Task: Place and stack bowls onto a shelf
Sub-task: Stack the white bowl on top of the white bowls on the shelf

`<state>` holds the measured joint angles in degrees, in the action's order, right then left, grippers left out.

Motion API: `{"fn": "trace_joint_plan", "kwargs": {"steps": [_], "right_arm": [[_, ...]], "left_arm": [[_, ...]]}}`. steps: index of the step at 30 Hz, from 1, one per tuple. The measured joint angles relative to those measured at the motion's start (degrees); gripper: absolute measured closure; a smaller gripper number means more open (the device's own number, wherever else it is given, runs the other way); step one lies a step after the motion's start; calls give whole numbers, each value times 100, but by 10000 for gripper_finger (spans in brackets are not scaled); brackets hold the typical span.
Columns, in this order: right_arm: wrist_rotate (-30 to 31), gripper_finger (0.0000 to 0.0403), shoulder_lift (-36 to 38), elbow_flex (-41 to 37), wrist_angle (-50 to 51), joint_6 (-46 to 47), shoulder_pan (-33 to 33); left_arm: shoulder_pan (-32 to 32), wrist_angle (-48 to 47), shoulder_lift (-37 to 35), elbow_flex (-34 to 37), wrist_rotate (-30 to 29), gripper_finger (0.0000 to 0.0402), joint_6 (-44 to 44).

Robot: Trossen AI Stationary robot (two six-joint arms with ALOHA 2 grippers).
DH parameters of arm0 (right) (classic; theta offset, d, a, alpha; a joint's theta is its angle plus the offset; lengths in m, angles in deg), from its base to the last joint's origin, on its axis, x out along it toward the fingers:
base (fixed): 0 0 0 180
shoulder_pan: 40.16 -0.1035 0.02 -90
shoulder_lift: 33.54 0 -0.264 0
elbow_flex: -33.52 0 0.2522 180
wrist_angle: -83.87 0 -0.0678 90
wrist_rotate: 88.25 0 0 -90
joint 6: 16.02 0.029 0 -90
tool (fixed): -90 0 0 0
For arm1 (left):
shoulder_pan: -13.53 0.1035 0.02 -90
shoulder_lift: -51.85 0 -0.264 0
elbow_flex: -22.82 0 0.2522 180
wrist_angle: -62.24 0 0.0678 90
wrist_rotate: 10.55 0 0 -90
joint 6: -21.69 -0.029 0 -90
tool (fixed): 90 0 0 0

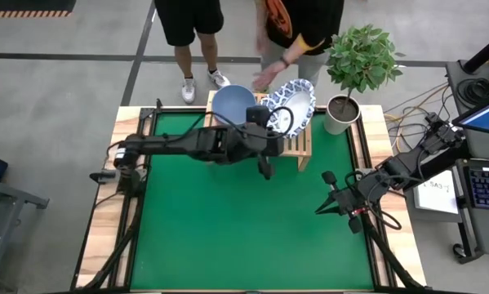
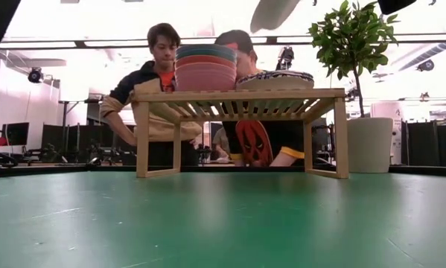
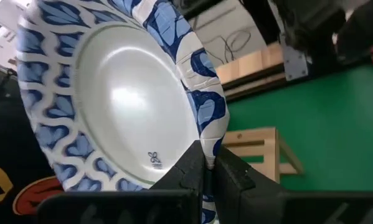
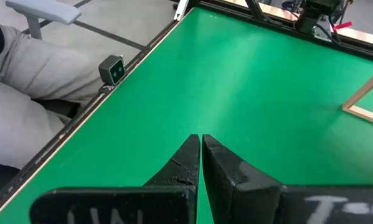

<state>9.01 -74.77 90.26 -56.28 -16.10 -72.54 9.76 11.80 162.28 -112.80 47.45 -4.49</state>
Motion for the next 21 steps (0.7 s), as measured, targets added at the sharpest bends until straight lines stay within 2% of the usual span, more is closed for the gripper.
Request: {"fn": "trace_joint_plan", "kwargs": {"steps": [15, 21], "right_arm": [[-21, 394, 87, -4, 71, -73, 0], [-20, 394, 98, -4, 72, -56, 0]], "left_arm": [[302, 250, 750, -98, -46, 401, -128], [360, 234, 848, -101, -174, 401, -89]]}}
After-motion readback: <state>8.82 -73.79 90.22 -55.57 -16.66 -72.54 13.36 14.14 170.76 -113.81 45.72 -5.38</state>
